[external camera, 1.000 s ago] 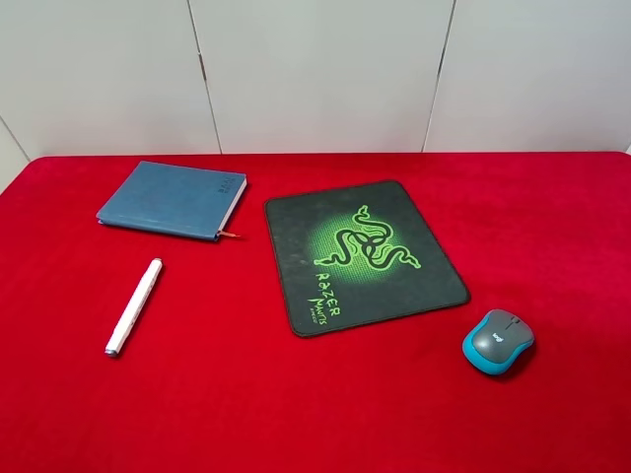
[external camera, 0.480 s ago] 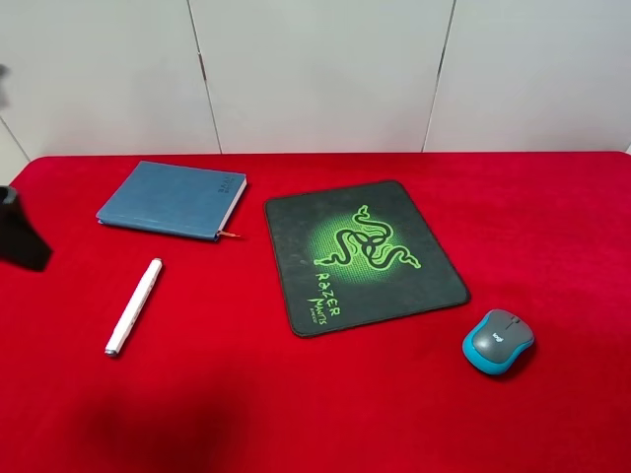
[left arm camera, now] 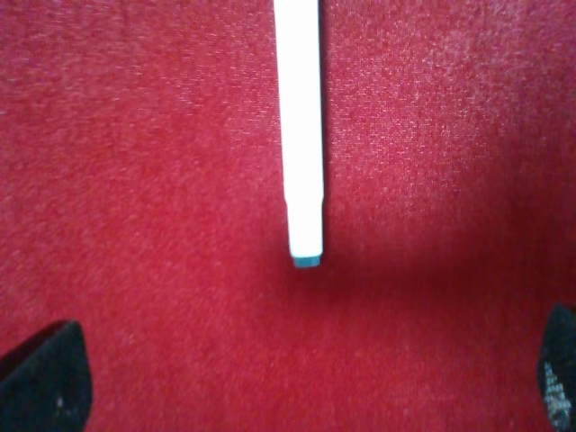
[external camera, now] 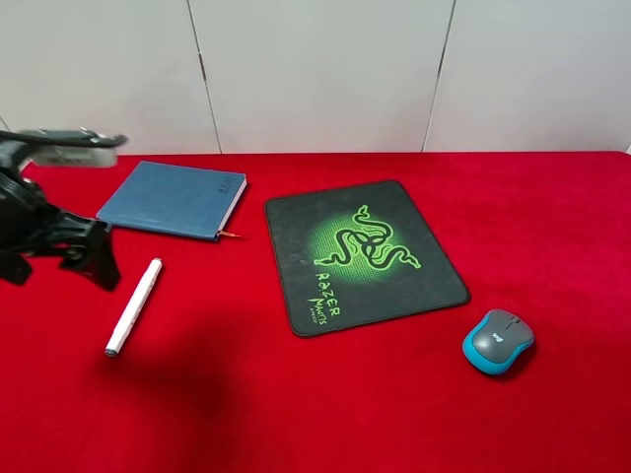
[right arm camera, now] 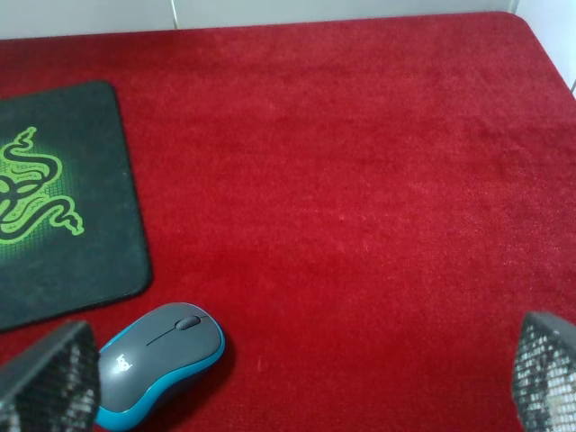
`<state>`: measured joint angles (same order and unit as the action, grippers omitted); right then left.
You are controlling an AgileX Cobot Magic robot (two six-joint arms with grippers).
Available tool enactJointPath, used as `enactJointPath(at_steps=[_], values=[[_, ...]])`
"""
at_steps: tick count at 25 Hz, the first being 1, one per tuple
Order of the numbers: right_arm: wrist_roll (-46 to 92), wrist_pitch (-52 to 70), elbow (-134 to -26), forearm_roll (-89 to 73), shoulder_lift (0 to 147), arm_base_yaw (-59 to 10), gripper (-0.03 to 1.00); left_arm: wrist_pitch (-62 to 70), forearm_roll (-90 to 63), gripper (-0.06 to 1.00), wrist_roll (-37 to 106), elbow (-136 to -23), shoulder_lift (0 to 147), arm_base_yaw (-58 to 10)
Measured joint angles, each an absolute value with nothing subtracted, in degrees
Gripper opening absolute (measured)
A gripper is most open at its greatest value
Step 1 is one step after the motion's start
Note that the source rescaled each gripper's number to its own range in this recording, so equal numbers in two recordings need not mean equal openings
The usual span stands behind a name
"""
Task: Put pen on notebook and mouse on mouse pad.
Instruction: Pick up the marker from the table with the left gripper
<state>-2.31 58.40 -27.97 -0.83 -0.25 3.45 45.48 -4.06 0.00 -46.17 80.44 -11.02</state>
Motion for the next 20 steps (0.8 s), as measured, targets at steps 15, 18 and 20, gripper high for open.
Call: enactJointPath(at_steps=[15, 18, 20], values=[[-2.3, 58.4, -28.0, -0.8, -0.3, 3.5, 1.0, 35.8, -4.1, 0.99, 0.0, -46.2, 95.5, -11.3], [-2.3, 58.4, -28.0, -0.8, -0.3, 3.5, 1.0, 33.9, -4.1, 0.99, 0.0, -46.2, 97.9, -11.3], [-2.3, 58.4, -28.0, -0.8, -0.3, 3.5, 1.0, 32.5, -4.1, 0.99, 0.7, -46.3, 99.5, -11.3]])
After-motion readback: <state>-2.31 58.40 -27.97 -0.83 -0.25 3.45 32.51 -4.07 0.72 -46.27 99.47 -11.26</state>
